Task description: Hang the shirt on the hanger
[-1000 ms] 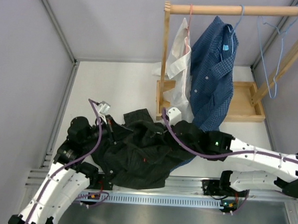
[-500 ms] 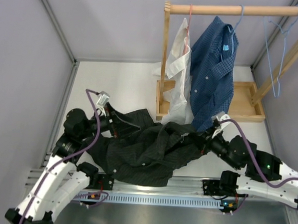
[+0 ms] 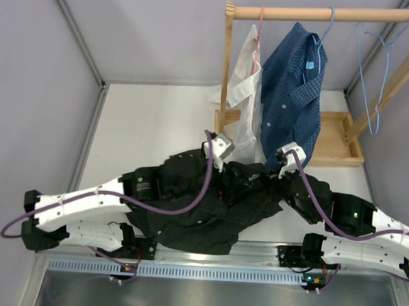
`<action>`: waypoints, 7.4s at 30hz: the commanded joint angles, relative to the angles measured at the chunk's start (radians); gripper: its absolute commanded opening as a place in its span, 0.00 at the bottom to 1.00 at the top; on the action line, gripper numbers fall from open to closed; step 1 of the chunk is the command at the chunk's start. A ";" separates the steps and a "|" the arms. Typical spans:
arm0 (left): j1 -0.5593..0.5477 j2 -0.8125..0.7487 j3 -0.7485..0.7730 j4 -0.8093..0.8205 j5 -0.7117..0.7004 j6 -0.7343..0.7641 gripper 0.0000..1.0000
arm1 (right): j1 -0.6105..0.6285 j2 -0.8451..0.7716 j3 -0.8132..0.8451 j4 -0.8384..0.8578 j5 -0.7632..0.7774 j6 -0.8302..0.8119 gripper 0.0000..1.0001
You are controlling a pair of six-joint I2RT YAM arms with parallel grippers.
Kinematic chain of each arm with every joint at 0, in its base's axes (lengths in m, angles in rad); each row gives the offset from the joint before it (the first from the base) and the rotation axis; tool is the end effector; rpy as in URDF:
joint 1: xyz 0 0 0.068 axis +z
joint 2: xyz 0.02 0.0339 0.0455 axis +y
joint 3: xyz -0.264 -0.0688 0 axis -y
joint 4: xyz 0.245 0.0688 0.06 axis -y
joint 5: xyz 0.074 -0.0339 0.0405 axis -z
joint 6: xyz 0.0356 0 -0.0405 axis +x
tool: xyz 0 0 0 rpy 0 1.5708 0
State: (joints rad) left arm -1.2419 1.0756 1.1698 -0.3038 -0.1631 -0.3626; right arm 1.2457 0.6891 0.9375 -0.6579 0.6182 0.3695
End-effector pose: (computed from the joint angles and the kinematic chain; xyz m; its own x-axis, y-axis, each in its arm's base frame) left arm 0.0828 -0.2248 0.4059 -0.3759 0.0177 -0.9265 0.8013 0.5084 -0.3154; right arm 0.0622 0.1199 0.3587 -0.3362 -0.0759 -0.9387 -0.5158 0.8488 0.1161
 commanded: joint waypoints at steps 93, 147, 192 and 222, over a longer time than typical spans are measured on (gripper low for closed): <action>-0.057 -0.203 -0.374 0.161 -0.005 -0.078 0.00 | -0.008 0.328 0.027 0.176 -0.117 -0.492 0.00; 0.309 -0.071 -0.616 0.255 -0.350 -0.813 0.00 | -0.008 -0.026 -0.203 0.445 -0.328 -0.445 0.01; 0.346 -0.319 -0.141 -0.560 -0.538 -0.395 0.67 | -0.006 -0.063 -0.368 0.592 -0.538 -0.254 0.00; 0.693 -0.051 -0.545 -0.009 0.186 -0.926 0.94 | -0.008 -0.183 -0.329 0.434 -0.719 -0.348 0.07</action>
State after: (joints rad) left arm -0.5522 1.0397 0.6617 -0.4484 -0.0769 -1.1896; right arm 1.2430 0.4911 0.5629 -0.2287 -0.1120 0.0334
